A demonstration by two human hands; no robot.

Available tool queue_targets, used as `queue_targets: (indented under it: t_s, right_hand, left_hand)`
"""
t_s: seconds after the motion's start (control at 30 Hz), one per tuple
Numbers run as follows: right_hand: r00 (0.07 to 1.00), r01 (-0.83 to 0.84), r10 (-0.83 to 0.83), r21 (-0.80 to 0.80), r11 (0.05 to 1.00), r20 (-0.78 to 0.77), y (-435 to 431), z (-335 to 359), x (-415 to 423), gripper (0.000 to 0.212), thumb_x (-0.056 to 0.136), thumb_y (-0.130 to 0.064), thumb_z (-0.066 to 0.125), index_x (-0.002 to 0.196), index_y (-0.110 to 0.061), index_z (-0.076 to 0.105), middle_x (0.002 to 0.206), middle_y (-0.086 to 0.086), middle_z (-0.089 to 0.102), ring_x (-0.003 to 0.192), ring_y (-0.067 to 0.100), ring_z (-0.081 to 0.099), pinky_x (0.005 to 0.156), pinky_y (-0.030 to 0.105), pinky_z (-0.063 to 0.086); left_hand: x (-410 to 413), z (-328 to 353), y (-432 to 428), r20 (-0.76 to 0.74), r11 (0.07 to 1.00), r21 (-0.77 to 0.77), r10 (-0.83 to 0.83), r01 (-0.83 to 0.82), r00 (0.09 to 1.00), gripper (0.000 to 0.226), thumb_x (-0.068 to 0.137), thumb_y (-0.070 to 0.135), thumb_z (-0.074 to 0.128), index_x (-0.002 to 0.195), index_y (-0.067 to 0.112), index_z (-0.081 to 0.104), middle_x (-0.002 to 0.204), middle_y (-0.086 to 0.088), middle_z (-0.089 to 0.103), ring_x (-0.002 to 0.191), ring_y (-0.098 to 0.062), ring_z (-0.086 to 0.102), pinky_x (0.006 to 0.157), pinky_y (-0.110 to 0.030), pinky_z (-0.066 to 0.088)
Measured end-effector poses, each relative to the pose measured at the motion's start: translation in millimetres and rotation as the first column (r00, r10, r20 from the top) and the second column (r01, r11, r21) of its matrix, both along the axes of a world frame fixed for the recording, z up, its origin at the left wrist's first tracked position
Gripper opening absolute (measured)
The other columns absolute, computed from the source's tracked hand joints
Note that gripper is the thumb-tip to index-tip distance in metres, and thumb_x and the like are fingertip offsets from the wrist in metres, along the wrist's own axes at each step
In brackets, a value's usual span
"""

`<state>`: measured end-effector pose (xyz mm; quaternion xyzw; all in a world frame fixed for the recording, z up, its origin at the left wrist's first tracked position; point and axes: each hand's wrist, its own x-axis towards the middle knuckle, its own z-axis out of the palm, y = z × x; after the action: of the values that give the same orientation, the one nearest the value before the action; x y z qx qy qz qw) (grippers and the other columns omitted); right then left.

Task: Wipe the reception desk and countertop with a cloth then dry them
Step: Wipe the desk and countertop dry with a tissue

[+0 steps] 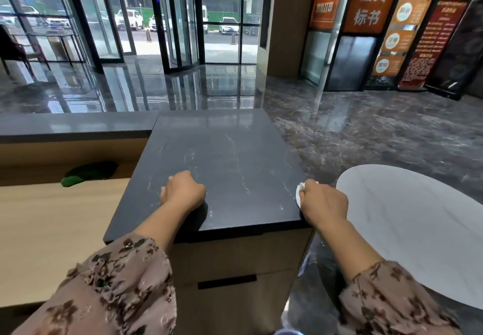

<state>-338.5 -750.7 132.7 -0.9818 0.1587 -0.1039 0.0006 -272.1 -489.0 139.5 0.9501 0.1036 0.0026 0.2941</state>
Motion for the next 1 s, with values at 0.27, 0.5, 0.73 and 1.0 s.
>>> queue_targets:
  t_s: [0.27,0.5,0.73,1.0]
  right_hand:
    - [0.999,-0.03,0.031,0.016,0.999,-0.043,3,-2,46,0.026,0.099,-0.016,0.034,0.112,-0.006,0.055,0.115,0.014,0.064,0.104,0.034,0.061,0.07,0.033,0.034]
    - [0.992,0.018,-0.016,0.011,1.0,-0.122,8,4,128,0.026,0.098,-0.011,0.037,0.118,-0.006,0.053,0.12,0.013,0.063,0.111,0.033,0.059,0.08,0.035,0.042]
    - [0.99,-0.001,-0.004,-0.039,0.999,-0.138,-4,10,178,0.024,0.095,-0.009,0.033,0.112,-0.005,0.05,0.113,0.014,0.063,0.101,0.033,0.06,0.071,0.034,0.036]
    - [0.986,-0.011,-0.009,-0.116,0.993,-0.166,-10,7,189,0.024,0.097,-0.015,0.036,0.114,-0.007,0.05,0.111,0.011,0.063,0.099,0.031,0.061,0.069,0.033,0.037]
  left_hand:
    - [16,-3,-18,0.018,0.994,0.053,-0.097,0.096,0.995,0.007,0.083,0.01,0.045,0.077,0.013,0.047,0.116,-0.02,0.06,0.114,-0.036,0.052,0.1,-0.046,0.043]
    - [72,-2,-20,0.016,0.96,0.077,-0.272,0.27,0.962,0.011,0.084,0.014,0.049,0.089,0.023,0.05,0.12,-0.01,0.061,0.1,-0.029,0.056,0.087,-0.033,0.044]
    - [129,6,-20,-0.017,0.912,0.093,-0.401,0.4,0.916,0.04,0.083,0.018,0.052,0.065,0.034,0.02,0.095,0.001,0.052,0.086,-0.022,0.048,0.089,-0.034,0.046]
    - [152,2,-20,-0.055,0.875,0.129,-0.463,0.466,0.885,0.04,0.084,0.021,0.053,0.065,0.033,0.02,0.097,0.007,0.041,0.086,-0.019,0.04,0.08,-0.028,0.037]
